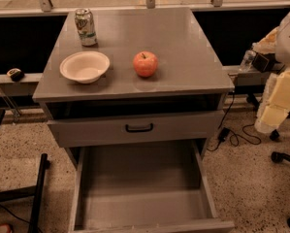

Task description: Place apple into middle drawer

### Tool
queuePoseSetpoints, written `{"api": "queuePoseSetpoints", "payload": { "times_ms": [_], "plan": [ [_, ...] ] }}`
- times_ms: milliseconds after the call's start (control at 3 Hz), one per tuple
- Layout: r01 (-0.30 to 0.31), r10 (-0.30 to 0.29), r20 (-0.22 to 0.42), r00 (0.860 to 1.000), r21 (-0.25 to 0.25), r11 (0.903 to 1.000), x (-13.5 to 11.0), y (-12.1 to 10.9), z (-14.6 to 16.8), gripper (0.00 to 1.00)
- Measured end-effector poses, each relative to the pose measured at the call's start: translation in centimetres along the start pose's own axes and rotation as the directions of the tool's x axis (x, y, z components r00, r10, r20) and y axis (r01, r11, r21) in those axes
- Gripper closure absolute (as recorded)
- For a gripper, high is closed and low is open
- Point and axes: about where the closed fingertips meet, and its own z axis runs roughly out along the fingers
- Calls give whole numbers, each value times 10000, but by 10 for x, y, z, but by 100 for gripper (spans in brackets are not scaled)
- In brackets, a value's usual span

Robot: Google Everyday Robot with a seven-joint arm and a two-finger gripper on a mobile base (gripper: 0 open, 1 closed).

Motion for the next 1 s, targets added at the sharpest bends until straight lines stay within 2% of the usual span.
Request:
{"api": "queuePoseSetpoints", "payload": {
  "times_ms": [333,667,1000],
  "plan": [
    [0,0,4,10000,3,10000,0,0,0,0],
    [-11,-81,1117,9937,816,9967,-24,-50,12,0],
    [-583,114,3037,9527,1458,9876,-61,-121,33,0]
  ]
}}
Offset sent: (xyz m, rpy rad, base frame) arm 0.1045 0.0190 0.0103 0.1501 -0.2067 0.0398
